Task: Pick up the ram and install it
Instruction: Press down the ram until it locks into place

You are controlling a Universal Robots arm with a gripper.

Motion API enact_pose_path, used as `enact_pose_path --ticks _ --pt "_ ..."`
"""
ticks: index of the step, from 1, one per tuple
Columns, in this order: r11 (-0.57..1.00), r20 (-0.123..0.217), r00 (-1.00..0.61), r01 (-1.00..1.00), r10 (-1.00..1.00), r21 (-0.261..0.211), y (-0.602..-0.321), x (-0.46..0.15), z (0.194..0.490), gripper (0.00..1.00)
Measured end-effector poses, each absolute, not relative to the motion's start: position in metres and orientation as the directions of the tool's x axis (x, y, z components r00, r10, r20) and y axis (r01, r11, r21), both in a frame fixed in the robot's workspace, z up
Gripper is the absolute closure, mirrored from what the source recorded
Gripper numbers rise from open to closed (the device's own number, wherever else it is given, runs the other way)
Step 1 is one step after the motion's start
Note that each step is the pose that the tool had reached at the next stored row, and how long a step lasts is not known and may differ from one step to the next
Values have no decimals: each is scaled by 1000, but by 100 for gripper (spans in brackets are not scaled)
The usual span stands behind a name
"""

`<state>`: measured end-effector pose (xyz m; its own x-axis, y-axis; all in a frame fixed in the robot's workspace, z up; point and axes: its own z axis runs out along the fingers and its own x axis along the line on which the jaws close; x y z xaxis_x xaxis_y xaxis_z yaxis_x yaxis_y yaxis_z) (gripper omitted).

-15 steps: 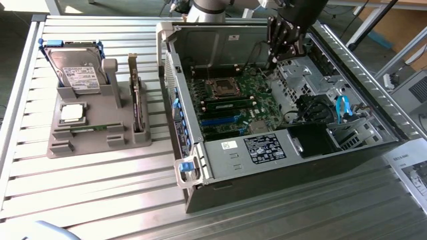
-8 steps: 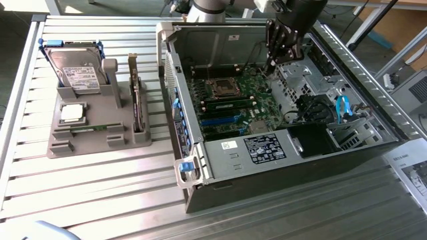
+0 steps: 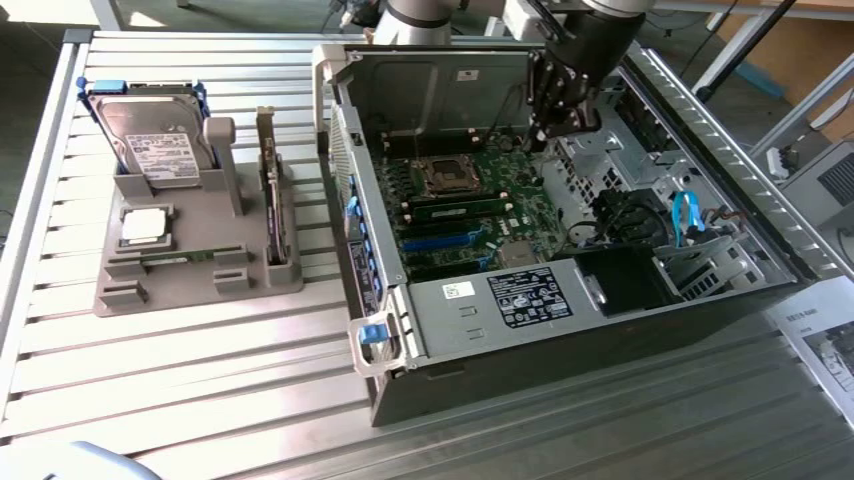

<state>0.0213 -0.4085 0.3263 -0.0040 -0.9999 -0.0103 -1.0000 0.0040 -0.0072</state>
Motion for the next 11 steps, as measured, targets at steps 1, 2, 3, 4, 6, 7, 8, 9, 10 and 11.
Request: enact_pose_path --ticks 1,2,3,4,6,7,8,9,10,11 --pt "4 -10 -4 -1000 -1000 -7 -409 21 325 90" --pt "4 -10 -4 -1000 -1000 -7 -409 21 323 90" --pt "4 -10 -4 -1000 -1000 -7 -409 21 321 90" --pt "4 -10 -4 -1000 -1000 -7 -409 21 319 90" --pt "4 -10 -4 -1000 -1000 -7 -409 21 316 90" --pt "4 -10 -4 -1000 -1000 -7 -409 21 315 90" --pt "4 -10 -4 -1000 -1000 -7 -409 21 313 90" --pt "4 -10 -4 -1000 -1000 -7 -409 21 312 90" --pt "4 -10 -4 -1000 -1000 -7 -409 21 310 90" --pt "4 -10 -4 -1000 -1000 -7 -409 21 309 90"
